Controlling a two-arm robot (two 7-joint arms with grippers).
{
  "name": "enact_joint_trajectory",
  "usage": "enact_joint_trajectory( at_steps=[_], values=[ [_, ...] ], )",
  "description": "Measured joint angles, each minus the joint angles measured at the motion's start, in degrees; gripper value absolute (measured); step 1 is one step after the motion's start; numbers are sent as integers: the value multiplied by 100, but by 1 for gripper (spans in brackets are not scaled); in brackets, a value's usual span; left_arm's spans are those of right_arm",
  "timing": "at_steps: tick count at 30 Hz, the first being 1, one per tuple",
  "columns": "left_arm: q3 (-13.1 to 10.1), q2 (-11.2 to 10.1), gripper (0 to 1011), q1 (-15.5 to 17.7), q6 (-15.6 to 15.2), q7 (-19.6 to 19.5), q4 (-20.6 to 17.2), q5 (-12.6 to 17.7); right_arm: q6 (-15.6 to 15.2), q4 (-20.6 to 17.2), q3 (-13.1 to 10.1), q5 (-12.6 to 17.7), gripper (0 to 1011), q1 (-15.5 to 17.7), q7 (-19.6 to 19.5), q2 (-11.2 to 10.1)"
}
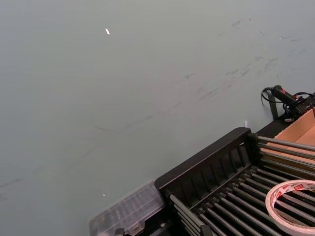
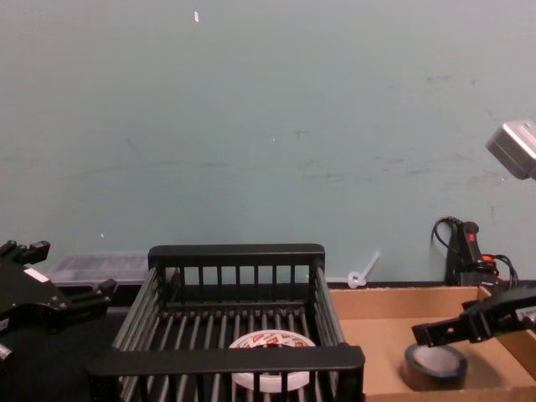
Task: Pick up the white tape and place it into the black box , Pick up the silver tape and place it into the brown box.
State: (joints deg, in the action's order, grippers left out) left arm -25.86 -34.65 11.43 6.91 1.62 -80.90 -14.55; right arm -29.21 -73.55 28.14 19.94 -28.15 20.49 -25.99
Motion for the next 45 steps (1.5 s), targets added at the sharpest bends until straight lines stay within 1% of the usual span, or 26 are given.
enact_joint_trajectory(
  at_steps=[16, 18, 19, 20, 22, 23, 26, 27, 30, 33, 37, 45],
  values=[
    [0, 0, 1001, 0, 0, 0, 0, 0, 0, -1, -5, -1, 1002, 2, -7, 2],
    [0, 0, 1001, 0, 0, 0, 0, 0, 66, -85, -110, -51, 1002, 91, -225, 51],
    [0, 0, 1001, 0, 0, 0, 0, 0, 116, -120, -147, -81, 1002, 130, -303, 67],
    [0, 0, 1001, 0, 0, 0, 0, 0, 297, -211, -218, -185, 1002, 237, -559, 103],
    [0, 0, 1001, 0, 0, 0, 0, 0, 526, -307, -281, -322, 1002, 357, -819, 139],
    [0, 0, 1001, 0, 0, 0, 0, 0, 771, -375, -347, -445, 1002, 464, -1060, 175],
    [0, 0, 1001, 0, 0, 0, -1, 0, 1122, -437, -441, -607, 1002, 605, -1378, 229],
    [0, 0, 1001, 0, 0, 0, 0, 0, 1309, -455, -503, -692, 1002, 681, -1556, 268],
    [0, 0, 1001, 0, 0, 0, 0, 0, 1570, -453, -616, -826, 1002, 791, -1838, 339],
    [0, 0, 1001, 0, 0, 0, 0, 0, 1740, -387, -697, -916, 1002, 858, -2007, 395],
    [0, 0, 1002, 0, 0, 0, 0, 0, 1876, -259, -784, -989, 1003, 920, -2103, 452],
    [0, 0, 1001, 0, 0, 0, 0, 0, 1963, -37, -890, -1060, 1002, 979, -2122, 547]
  ],
)
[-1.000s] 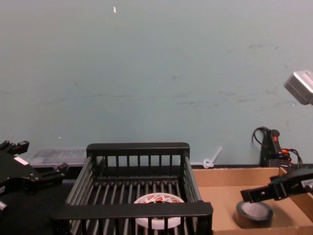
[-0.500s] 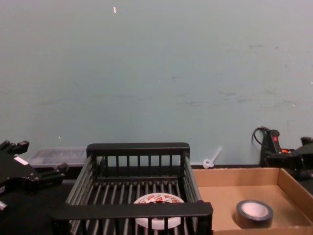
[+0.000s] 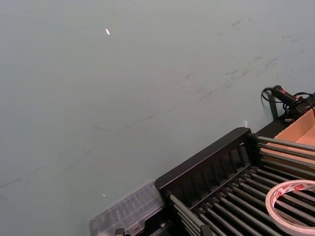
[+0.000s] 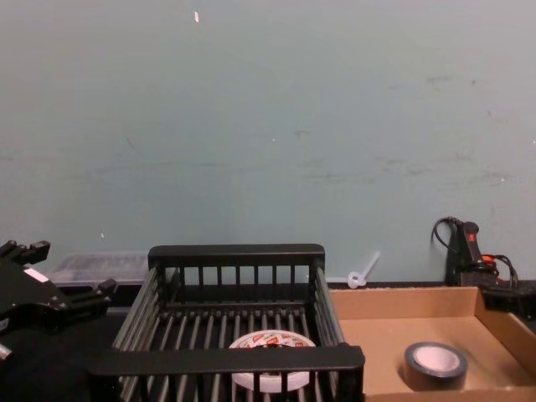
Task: Pick up the white tape and place it into the black box , Pick up the silver tape and place it into the brown box.
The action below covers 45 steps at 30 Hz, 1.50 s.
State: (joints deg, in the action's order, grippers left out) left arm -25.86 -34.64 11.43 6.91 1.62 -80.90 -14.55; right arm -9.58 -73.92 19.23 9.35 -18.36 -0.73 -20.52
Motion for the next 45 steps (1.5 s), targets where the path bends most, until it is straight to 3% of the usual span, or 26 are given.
enact_joint_trajectory(
  at_steps=[7, 45],
  values=[
    [0, 0, 1001, 0, 0, 0, 0, 0, -34, -12, -124, -62, 1002, 34, -37, 69],
    [0, 0, 1001, 0, 0, 0, 0, 0, -32, -2, -85, -53, 1002, 21, -13, 49]
  ],
)
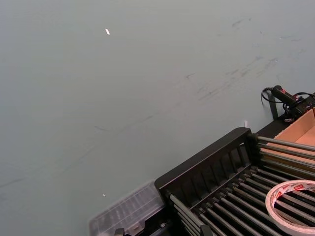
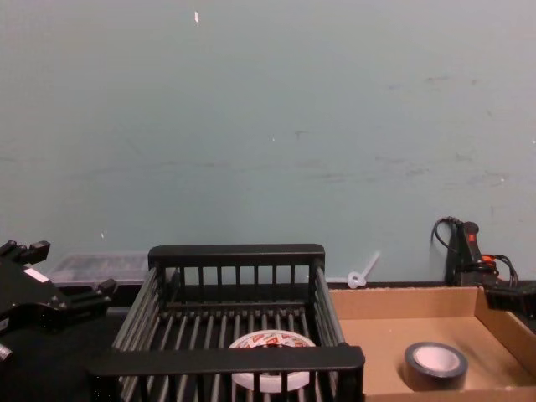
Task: Pick up the white tape and place it into the black box , Pick up the silver tape and place it into the brown box.
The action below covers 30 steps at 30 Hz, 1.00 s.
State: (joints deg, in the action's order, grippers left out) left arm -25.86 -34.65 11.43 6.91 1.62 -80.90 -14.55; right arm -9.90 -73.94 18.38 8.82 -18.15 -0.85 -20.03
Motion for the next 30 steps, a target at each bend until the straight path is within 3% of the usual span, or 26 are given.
enact_joint_trajectory(
  at_steps=[30],
  values=[
    [0, 0, 1001, 0, 0, 0, 0, 0, 0, 0, 0, 2, 1003, 0, 0, 0]
  ],
)
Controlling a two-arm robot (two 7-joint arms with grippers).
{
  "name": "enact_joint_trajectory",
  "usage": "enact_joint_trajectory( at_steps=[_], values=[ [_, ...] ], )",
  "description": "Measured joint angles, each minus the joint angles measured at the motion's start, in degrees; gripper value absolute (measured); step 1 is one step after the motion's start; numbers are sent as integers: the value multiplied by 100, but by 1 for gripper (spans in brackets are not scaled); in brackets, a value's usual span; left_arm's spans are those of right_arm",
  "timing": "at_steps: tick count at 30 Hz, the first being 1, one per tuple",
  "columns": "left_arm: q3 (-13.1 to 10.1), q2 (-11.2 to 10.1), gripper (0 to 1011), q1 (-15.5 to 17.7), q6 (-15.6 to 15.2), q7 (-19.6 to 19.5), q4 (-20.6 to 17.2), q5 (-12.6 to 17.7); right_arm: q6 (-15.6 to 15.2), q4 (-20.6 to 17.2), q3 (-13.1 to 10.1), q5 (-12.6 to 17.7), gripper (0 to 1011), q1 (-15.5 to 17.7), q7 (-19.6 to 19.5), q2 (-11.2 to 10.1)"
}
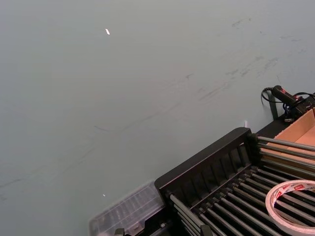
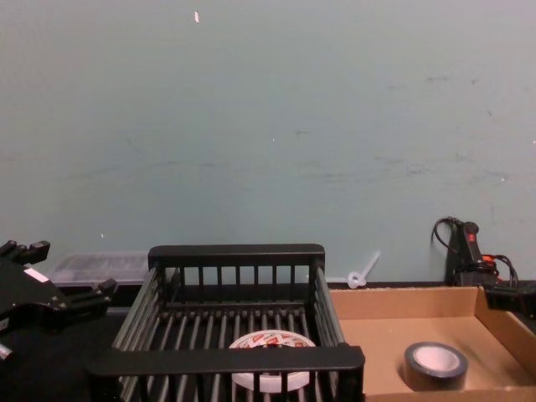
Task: Pick up the white tape and place it into the black box , Pick up the silver tape and place it into the brown box.
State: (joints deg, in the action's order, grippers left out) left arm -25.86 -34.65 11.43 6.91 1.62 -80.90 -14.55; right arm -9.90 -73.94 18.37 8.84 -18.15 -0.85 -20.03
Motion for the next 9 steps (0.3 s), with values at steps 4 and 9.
enact_joint_trajectory(
  at_steps=[4, 9],
  values=[
    [0, 0, 1001, 0, 0, 0, 0, 0, 0, 0, 0, 0, 1002, 0, 0, 0],
    [0, 0, 1001, 0, 0, 0, 0, 0, 0, 0, 0, 0, 1003, 0, 0, 0]
  ],
)
